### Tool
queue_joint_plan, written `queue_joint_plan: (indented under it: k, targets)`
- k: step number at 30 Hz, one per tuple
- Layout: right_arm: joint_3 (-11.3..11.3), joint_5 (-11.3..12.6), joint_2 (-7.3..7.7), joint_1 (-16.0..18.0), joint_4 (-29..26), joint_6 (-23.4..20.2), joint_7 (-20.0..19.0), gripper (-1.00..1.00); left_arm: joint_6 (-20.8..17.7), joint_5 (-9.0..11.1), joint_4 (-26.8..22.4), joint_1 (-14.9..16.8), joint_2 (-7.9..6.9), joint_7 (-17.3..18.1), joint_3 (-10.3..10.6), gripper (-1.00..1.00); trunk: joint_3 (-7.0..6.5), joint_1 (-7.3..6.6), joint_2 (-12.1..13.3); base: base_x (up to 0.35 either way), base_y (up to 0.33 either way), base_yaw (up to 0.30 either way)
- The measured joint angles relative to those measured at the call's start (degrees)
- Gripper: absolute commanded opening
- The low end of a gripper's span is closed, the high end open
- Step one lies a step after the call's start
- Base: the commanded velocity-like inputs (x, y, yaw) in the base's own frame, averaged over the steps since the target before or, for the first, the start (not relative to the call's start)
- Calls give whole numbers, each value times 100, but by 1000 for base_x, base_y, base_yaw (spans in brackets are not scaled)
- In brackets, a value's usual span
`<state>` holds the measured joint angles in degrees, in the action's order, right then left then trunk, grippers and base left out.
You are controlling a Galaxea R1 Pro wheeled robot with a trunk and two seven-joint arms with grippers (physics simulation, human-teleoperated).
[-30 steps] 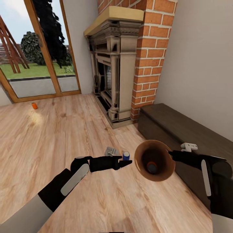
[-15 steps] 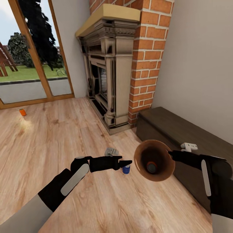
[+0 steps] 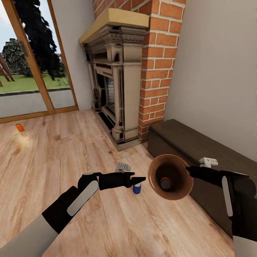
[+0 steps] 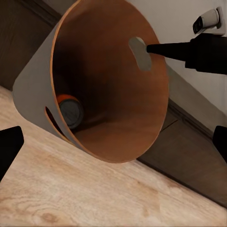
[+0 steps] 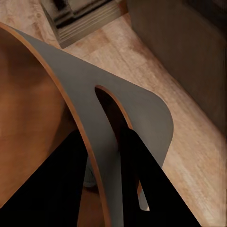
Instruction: Put the three can of soda from the living room inside the tash can in the kitchen.
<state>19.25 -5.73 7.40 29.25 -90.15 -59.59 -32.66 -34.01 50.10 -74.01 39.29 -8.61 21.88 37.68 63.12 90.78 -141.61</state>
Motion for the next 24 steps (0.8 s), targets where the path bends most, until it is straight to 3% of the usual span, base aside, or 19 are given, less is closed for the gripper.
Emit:
queue_joint_plan:
  k: [12, 24]
  targets:
    - [-1, 2, -1, 0, 0, -3, 0, -100, 1, 3, 3, 0, 0, -2, 1, 100, -14, 0, 0, 9, 0, -7]
    - [-8, 18, 1, 0, 0, -6, -2, -100, 0, 0, 20, 0, 18, -18, -6, 100, -15, 0, 0, 294, 0, 0]
